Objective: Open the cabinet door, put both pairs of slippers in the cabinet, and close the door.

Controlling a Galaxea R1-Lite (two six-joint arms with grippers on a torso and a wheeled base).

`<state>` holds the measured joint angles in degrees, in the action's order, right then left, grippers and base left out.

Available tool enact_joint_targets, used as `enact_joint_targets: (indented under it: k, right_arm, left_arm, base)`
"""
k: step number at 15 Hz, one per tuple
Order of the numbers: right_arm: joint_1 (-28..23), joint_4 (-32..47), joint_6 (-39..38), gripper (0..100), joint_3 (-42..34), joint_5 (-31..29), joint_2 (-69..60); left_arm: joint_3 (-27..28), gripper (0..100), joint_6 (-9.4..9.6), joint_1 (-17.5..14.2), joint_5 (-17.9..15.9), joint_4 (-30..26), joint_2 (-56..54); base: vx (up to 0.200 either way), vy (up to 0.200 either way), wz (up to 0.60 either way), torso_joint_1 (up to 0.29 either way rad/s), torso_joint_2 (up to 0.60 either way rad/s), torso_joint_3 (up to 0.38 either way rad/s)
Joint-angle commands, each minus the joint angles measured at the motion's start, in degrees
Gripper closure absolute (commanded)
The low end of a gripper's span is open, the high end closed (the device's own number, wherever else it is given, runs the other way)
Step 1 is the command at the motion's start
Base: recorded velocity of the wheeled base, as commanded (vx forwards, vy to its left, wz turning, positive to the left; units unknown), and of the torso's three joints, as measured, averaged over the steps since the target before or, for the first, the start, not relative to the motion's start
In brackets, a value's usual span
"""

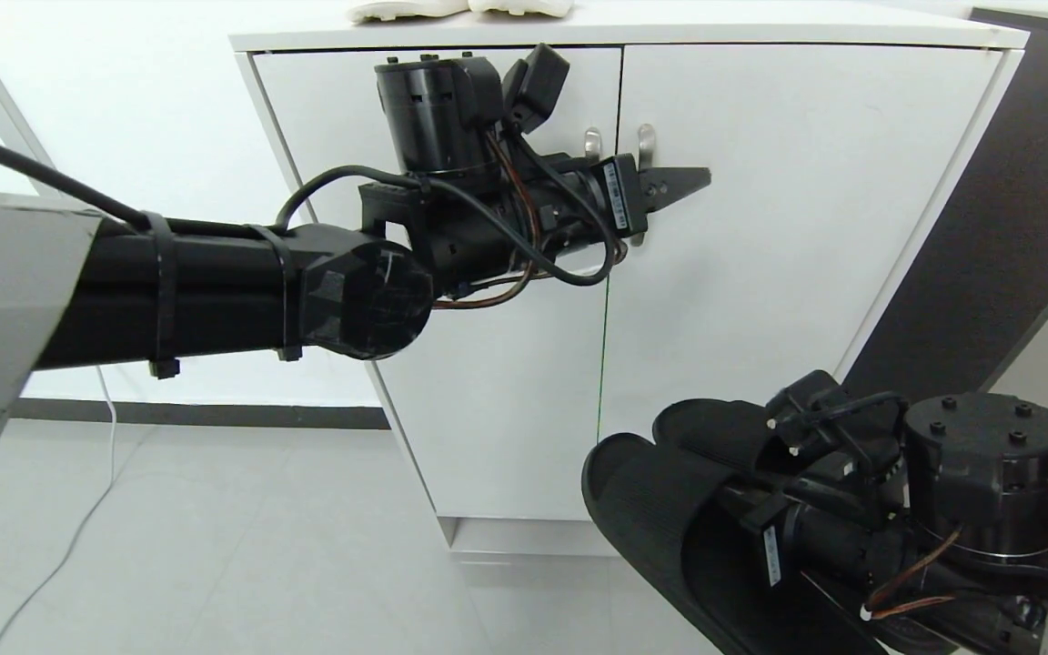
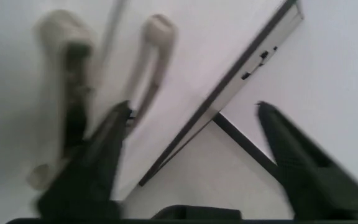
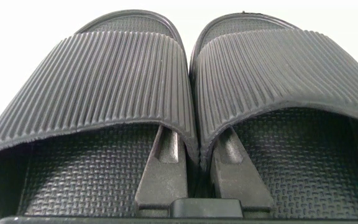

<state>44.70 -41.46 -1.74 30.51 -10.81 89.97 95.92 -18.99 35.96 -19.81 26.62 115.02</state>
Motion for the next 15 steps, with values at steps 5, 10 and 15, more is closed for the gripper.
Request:
enact_joint_targets:
  k: [5,10,15]
  right_arm:
    - [0.3,0.06,0.78,100,-1.95,4.57,-1.72]
    - [2.23,0.06,2.97,100,-4.5,9.23,-3.48]
    - [4.52,0.15,2.97,100,-5.99,10.64,-4.45]
  left_arm:
    - [-8.38,100,1.94,1.92,0.03,1.06,-6.39]
    - [-18.13,100,3.35,5.17,0.12,4.49,-12.71]
    - [-23.58,100,5.37,6.66,4.25,5.81,-16.05]
  base:
    - [0.0,0.0,0.0,0.0,0.0,0.0]
    - [0.0,0.0,0.0,0.0,0.0,0.0]
    - [0.0,0.0,0.0,0.0,0.0,0.0]
